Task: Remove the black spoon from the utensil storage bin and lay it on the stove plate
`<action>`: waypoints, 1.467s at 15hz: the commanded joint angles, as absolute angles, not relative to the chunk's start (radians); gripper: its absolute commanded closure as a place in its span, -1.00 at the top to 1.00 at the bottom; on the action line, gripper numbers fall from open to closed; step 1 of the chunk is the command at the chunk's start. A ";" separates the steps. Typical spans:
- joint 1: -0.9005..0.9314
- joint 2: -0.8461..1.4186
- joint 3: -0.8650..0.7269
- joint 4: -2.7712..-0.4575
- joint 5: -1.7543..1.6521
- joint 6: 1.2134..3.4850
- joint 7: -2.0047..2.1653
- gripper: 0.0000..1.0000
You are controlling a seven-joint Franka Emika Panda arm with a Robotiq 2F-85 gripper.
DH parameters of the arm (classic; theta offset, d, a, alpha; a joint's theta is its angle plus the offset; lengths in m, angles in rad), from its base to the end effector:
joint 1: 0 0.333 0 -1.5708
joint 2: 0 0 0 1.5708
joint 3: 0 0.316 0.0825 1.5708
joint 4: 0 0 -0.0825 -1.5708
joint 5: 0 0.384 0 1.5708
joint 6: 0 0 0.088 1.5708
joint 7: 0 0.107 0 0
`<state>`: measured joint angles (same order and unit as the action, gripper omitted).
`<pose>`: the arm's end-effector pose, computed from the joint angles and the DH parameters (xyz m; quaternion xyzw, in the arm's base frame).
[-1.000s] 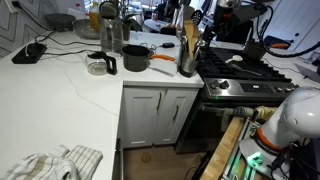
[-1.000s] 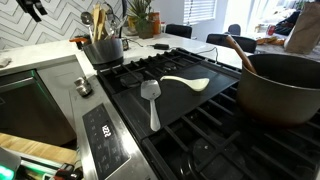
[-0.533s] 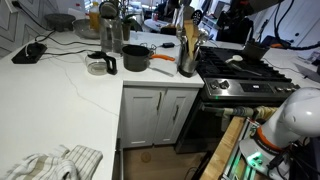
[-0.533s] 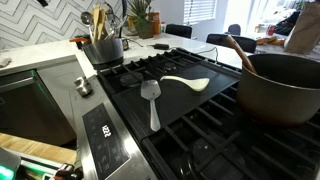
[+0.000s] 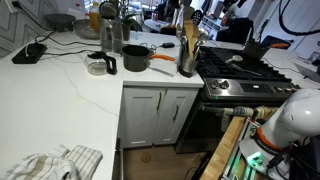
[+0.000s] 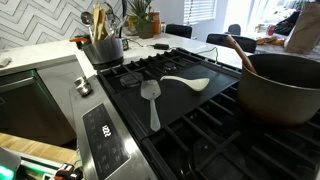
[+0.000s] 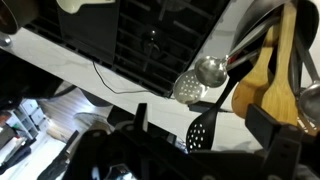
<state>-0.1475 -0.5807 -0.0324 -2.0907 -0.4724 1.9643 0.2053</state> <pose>0.3872 -0.1049 0.6970 0.9392 -0.1431 0.2226 0.2190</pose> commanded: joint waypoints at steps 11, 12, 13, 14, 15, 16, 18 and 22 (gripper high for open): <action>-0.151 -0.445 -0.099 -1.962 -0.384 2.068 0.021 1.00; -0.159 -0.420 -0.108 -1.943 -0.381 2.088 0.037 1.00; -0.146 -0.388 -0.139 -1.913 -0.350 2.104 -0.014 1.00; -0.145 -0.360 -0.151 -1.881 -0.321 2.086 -0.025 1.00; -0.138 -0.336 -0.176 -1.863 -0.290 2.120 -0.070 1.00; -0.126 -0.309 -0.201 -1.836 -0.245 2.118 -0.134 1.00; -0.113 -0.256 -0.242 -1.788 -0.146 2.121 -0.248 1.00; -0.122 -0.155 -0.275 -1.716 -0.014 2.119 -0.432 1.00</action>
